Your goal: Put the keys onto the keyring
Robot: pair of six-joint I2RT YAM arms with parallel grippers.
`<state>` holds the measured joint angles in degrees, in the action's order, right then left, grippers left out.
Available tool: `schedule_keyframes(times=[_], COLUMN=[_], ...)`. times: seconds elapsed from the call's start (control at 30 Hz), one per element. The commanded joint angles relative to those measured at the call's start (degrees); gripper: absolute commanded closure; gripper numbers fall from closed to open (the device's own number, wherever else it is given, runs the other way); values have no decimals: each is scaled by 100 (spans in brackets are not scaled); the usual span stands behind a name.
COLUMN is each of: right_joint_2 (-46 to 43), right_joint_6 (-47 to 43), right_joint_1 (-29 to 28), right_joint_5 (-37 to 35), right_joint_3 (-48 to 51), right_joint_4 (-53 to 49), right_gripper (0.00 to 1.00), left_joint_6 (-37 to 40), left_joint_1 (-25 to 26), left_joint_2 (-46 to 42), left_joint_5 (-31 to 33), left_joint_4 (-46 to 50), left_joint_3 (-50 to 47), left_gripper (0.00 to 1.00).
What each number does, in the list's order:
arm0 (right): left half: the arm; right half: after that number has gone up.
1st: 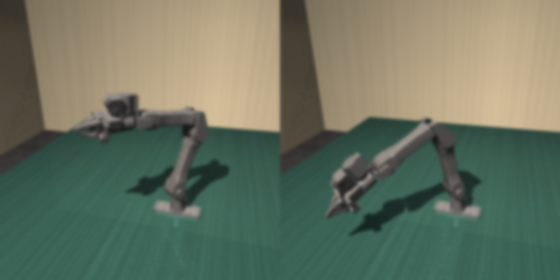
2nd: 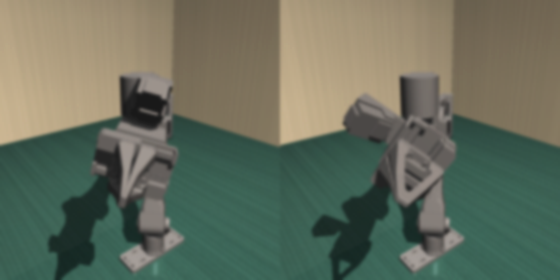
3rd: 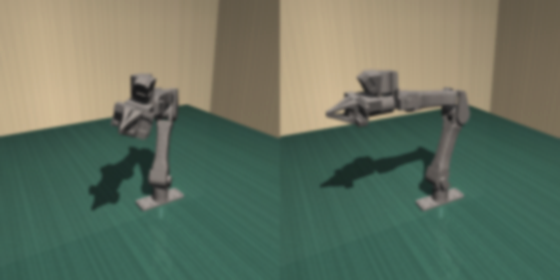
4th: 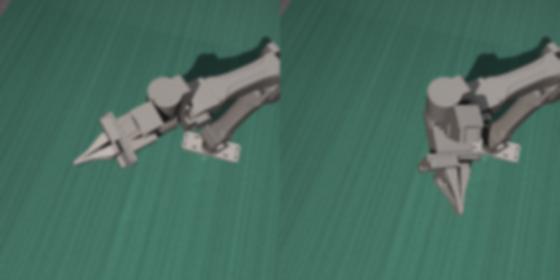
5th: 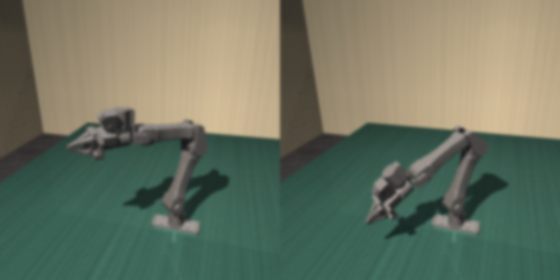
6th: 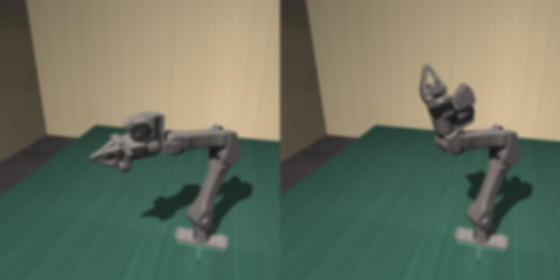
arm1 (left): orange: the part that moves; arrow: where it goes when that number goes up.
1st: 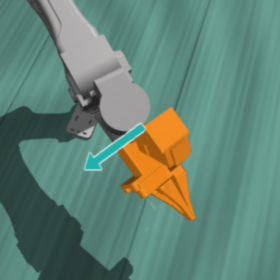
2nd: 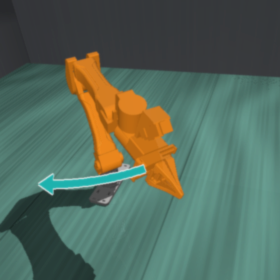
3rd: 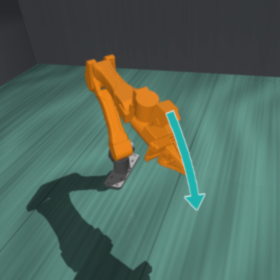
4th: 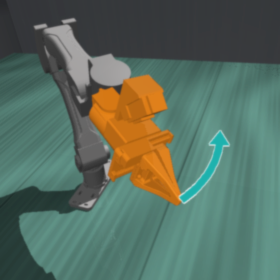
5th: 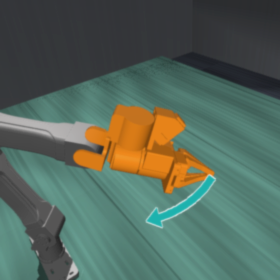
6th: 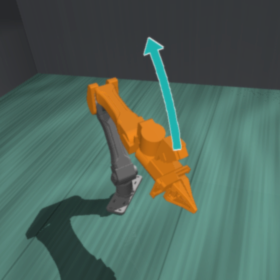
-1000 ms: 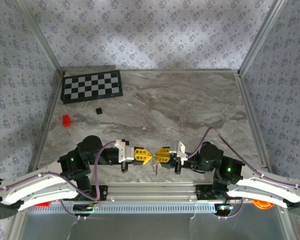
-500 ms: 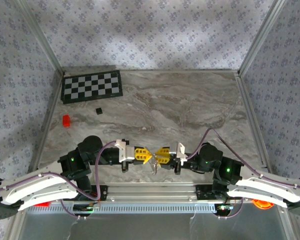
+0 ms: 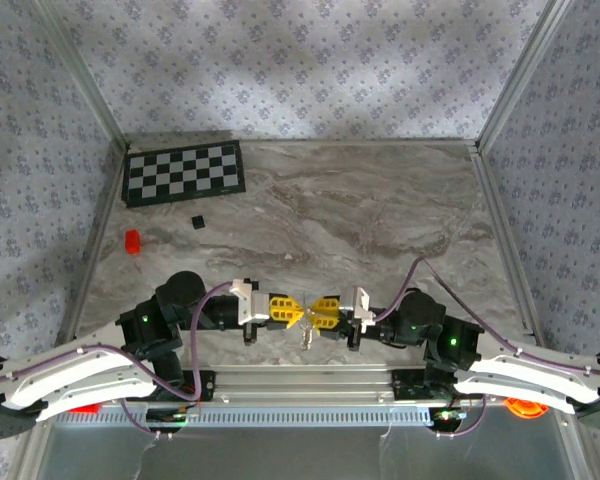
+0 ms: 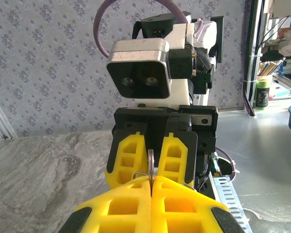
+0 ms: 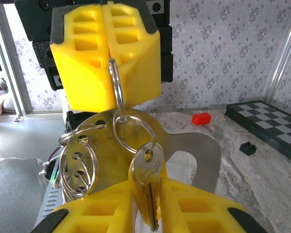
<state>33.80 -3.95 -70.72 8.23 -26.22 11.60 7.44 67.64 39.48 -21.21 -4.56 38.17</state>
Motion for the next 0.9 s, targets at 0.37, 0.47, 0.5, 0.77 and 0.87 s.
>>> schedule_keyframes(times=[0.37, 0.47, 0.5, 0.77, 0.87], right_joint_2=[-163, -155, -160, -172, -190], right_joint_6=[-353, -454, -482, -579, -638], right_joint_1=[-249, -267, -283, -310, -319], right_joint_5=[-521, -591, -657, -1488, -1591], right_joint_3=[2, -35, -62, -325, -403], right_joint_4=[137, 52, 7, -446, -584], right_gripper=[95, 97, 98, 100, 100], left_joint_6=[-24, -45, -40, 70, 88], left_joint_1=[22, 20, 19, 13, 20], left_joint_2=[-109, -207, -230, -174, -173], left_joint_5=[1, 88, 116, 205, 247], left_joint_4=[-176, -169, -162, -16, 13], left_joint_3=[21, -34, -38, 23, -1], left_gripper=[100, 100, 100, 100, 100])
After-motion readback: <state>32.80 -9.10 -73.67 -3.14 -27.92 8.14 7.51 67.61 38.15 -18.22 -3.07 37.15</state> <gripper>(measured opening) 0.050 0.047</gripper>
